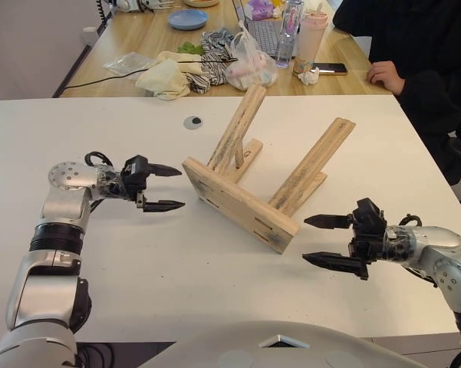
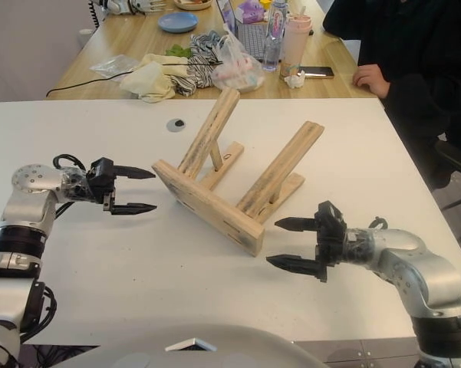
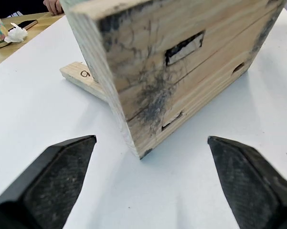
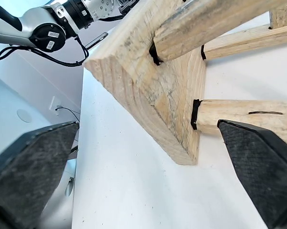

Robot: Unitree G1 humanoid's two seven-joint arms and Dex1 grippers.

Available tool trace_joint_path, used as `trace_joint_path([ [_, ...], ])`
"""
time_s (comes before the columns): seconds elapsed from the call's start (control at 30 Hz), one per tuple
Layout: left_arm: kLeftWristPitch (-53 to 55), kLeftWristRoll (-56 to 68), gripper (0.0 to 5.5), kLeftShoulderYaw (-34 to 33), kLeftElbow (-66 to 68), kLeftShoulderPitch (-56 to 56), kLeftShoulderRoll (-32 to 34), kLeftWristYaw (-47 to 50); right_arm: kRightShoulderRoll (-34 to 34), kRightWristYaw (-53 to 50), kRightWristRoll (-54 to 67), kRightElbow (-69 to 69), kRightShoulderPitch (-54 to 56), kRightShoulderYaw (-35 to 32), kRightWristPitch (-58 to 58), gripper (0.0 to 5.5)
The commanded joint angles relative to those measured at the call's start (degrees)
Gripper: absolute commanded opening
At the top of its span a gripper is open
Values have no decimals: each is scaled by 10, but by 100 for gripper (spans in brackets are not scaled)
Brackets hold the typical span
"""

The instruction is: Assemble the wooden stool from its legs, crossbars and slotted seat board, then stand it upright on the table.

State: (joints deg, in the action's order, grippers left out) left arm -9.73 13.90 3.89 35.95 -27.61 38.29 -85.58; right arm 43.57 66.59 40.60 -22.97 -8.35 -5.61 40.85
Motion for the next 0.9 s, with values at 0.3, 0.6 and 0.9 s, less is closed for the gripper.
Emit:
trace_joint_path([
  [0.3, -37, -6, 428, 4, 59, -41, -89, 25, -133, -231, -135, 1, 10, 128, -62, 433],
  [0.6, 155, 57, 428, 7, -275, 169, -96, 131, -80, -90, -140, 210, 70, 53, -203, 276],
  [0.9, 335, 118, 344, 17, -360, 197, -112, 215, -79, 43, -155, 332, 181, 80, -229, 208],
])
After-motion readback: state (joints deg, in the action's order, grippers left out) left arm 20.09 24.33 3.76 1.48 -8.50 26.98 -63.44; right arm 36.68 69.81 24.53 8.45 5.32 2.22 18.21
